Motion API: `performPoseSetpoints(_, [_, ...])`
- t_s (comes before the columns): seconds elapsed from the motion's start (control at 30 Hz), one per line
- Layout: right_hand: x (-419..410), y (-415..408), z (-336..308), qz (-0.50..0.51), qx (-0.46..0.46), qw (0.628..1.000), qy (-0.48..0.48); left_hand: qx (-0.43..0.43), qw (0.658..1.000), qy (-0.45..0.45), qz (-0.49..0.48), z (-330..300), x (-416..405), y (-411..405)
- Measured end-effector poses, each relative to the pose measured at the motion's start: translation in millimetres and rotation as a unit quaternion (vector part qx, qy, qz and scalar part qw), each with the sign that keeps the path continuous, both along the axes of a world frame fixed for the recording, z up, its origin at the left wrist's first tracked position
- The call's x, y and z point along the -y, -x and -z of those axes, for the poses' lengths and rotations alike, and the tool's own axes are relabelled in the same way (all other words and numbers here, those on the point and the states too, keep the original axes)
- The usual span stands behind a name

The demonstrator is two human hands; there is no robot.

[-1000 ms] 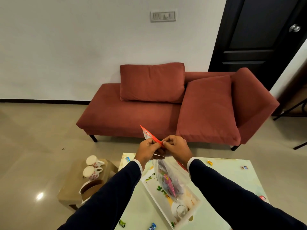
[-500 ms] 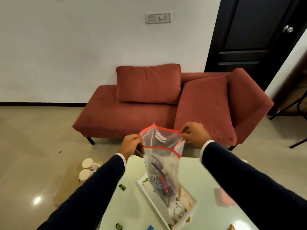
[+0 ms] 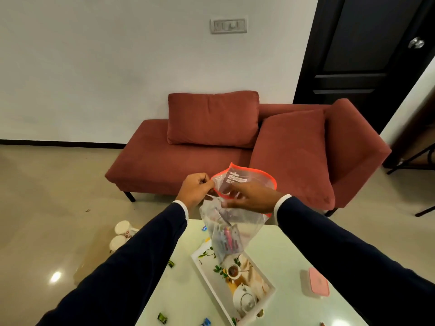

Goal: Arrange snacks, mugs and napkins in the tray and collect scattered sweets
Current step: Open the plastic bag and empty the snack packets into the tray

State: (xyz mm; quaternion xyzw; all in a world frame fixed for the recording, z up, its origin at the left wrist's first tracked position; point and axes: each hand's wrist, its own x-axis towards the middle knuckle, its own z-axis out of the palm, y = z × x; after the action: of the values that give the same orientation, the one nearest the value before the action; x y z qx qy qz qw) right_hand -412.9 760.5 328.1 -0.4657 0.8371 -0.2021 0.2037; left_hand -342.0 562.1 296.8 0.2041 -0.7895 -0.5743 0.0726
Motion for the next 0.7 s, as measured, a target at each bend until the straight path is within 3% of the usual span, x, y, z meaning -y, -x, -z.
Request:
performPoseSetpoints(0.07, [5.5,2.8,3.4,-0.011,-0.020,0.999,-0.036,-0.042,0.999,-0.017,-0.013,-12.6,-2.5,3.3])
performPoseSetpoints(0.17, [10.3,16.8,-9.6,0.052,0.013,0.997,0.060,-0.102,0.991,-0.088,-0.019,-33.9,-2.4,0.8])
performPoseSetpoints(0.23, [15.0,28.6,-26.2,0.081,0.066,0.987,0.119,-0.098,0.992,-0.072,-0.047,-34.8,-0.7,-5.3])
performPoseSetpoints(0.3, [21.7,33.6,-46.8,0.096,0.124,0.973,0.168,-0.070,0.988,-0.045,-0.127,-16.4,1.6,-15.3])
performPoseSetpoints(0.33, [26.6,35.0,-58.0,0.097,0.143,0.966,0.191,-0.048,0.981,-0.077,-0.171,-2.5,2.7,-21.6])
performPoseSetpoints(0.43, [39.3,36.6,-91.4,0.104,0.178,0.949,0.238,0.096,0.923,-0.291,-0.235,42.7,0.1,-44.1])
performPoseSetpoints(0.5, [45.8,36.1,-116.4,0.084,0.215,0.935,0.270,0.151,0.903,-0.340,-0.216,67.9,-5.4,-55.0])
performPoseSetpoints(0.57, [48.1,33.5,-144.5,0.058,0.247,0.917,0.309,0.152,0.891,-0.388,-0.183,82.6,-14.3,-57.0])
performPoseSetpoints(0.7, [31.4,33.1,-191.5,-0.038,0.360,0.863,0.354,0.027,0.866,-0.492,-0.084,69.1,-42.8,-34.2])
